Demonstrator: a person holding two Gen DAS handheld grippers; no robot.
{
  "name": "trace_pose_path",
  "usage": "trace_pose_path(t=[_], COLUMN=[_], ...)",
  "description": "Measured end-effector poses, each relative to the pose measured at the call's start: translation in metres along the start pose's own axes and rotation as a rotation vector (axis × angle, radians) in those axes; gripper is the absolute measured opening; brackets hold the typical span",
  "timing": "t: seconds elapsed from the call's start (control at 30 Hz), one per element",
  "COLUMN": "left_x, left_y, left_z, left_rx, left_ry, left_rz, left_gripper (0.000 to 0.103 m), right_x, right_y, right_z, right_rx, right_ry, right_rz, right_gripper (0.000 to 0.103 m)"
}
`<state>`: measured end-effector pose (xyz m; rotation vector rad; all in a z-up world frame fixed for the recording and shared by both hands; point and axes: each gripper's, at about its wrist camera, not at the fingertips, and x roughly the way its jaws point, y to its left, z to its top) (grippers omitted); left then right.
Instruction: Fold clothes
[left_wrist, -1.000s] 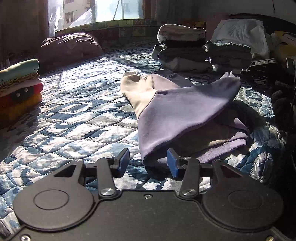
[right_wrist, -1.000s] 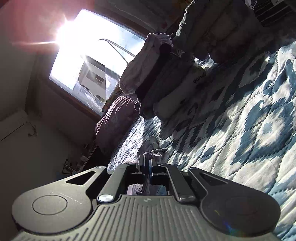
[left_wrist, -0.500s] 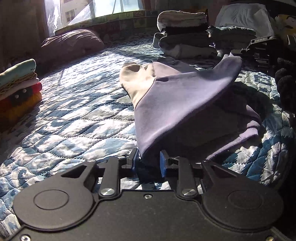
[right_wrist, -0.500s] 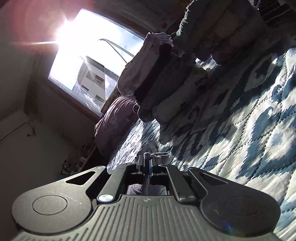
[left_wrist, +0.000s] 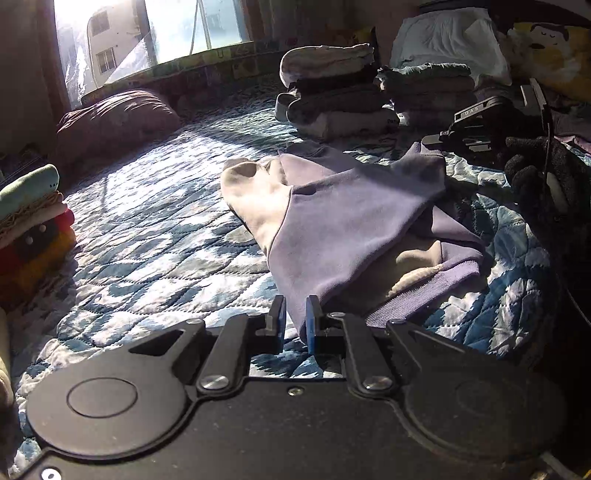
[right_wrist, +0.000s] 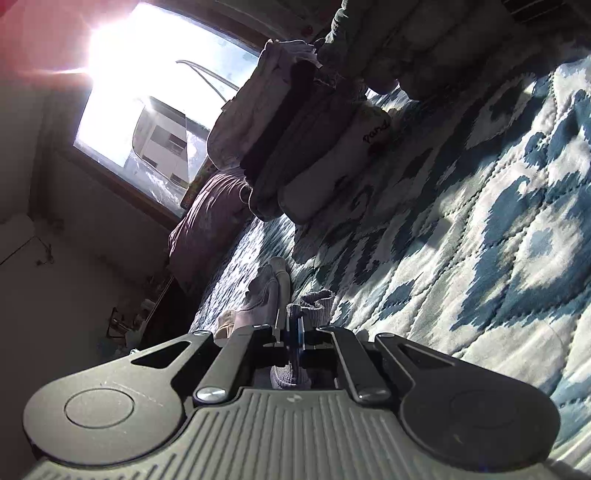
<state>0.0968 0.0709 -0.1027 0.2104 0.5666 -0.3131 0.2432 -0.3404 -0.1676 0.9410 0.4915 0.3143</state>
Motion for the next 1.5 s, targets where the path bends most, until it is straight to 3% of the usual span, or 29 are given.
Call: trace_pose_path(t=[0.07,0.17,0.27,0.37,0.5,0.53,0.6,0.63,0.7,0.87,0.9,0.97,1.1,1.17,1.2,1.27,1.43,1.5], left_x=[0.012,0.038,0.044,0.027,0.047,0.062,0.098,0.103,0.100,0.102,0.111,0.143,0.144,0.150,0.154,0.166,0.163,0.182], left_y=[0.003,-0.007,-0.020,-0.011,0.005,0.009,0.015,0.013,0.010,0.022,0.026,0.029,0.040,0.049,0.054,0.054,0.061,0.064], left_z=[0.007,0.003,-0.006,0.014,0.046,0.048,0.040,0.035,0.032,0.068,0.070,0.066,0.076,0.079,0.079,0.076,0.115,0.136], left_rx=[-0.041,-0.049,-0.004,-0.056,-0.078,-0.094,-0.137,-0.136,-0.125,-0.125,-0.128,-0.113,-0.122,-0.167,-0.192,-0.158,-0.152,-0.132], left_ry=[-0.013,0.079,0.132,0.063,-0.016,-0.011,0.113,0.120,0.086,-0.015,-0.008,0.134,0.079,0.091,0.101,0.147,-0.002,-0.014], left_rz=[0.015,-0.049,-0.061,-0.085,-0.055,-0.055,-0.062,-0.064,-0.063,-0.049,-0.043,-0.051,-0.054,-0.081,-0.098,-0.081,-0.069,-0.032], left_gripper=[0.008,0.008,0.008,0.008,0.008,0.008,0.008,0.008,0.008,0.008,0.008,0.008,0.010,0.011,0.017,0.022,0.025,0.025], right_x=[0.001,0.002,0.002,0.001,0.003,0.003,0.003,0.003,0.003,0.001,0.001,0.002,0.003,0.003,0.004,0.004,0.007,0.008], right_y=[0.000,0.001,0.001,0.001,0.003,0.004,0.004,0.003,0.002,0.003,0.004,0.005,0.004,0.003,0.002,0.001,-0.001,-0.002], right_z=[0.000,-0.001,-0.001,0.001,0.001,0.000,0.001,0.001,0.002,0.004,0.004,0.004,0.005,0.005,0.006,0.006,0.006,0.006], right_rx=[0.005,0.005,0.004,0.008,-0.006,-0.012,-0.019,-0.018,-0.016,-0.024,-0.031,-0.036,-0.037,-0.034,-0.033,-0.030,-0.015,-0.009], right_ry=[0.000,0.002,0.005,0.003,0.016,0.019,0.024,0.025,0.028,0.029,0.032,0.040,0.051,0.054,0.055,0.058,0.065,0.067], right_rz=[0.006,0.014,0.016,0.023,0.035,0.034,0.034,0.035,0.038,0.059,0.062,0.063,0.066,0.068,0.070,0.072,0.078,0.080], right_gripper=[0.006,0.006,0.006,0.006,0.006,0.006,0.006,0.006,0.006,0.006,0.006,0.006,0.006,0.006,0.006,0.006,0.006,0.006])
